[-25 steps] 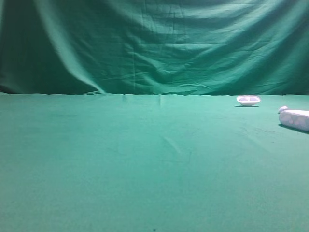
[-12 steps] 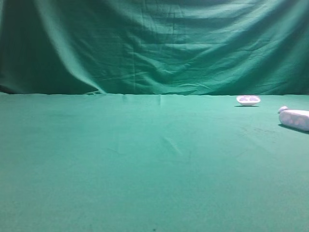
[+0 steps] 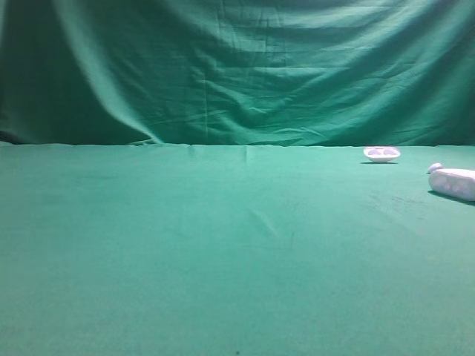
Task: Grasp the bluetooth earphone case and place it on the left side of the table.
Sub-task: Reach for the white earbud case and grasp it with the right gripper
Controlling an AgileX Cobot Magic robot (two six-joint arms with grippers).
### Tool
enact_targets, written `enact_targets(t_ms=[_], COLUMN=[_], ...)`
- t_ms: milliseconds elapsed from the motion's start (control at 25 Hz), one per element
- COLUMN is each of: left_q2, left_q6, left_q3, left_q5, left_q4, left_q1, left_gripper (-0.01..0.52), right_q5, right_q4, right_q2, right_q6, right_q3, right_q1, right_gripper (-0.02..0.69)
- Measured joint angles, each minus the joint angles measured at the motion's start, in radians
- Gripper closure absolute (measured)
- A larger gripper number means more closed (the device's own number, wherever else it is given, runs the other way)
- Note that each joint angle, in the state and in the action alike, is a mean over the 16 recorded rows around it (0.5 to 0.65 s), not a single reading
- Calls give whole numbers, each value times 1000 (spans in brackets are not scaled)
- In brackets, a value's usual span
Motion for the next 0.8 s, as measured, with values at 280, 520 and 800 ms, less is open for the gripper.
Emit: enact_targets(t_ms=[280,520,800], left_q2=[0,0,0], left_q6=[0,0,0], left_q3=[0,0,0], left_q5=[0,0,0], left_q4=[0,0,0], left_q1=[0,0,0], left_gripper=[514,514,514], right_q5=[-60,191,507], right_q4=[8,57,144], right_q2=[94,303,636], right_q6=[13,37,-3], right_q3=[-91,-250,-453], right_q1=[0,0,21], right_gripper=[665,665,665])
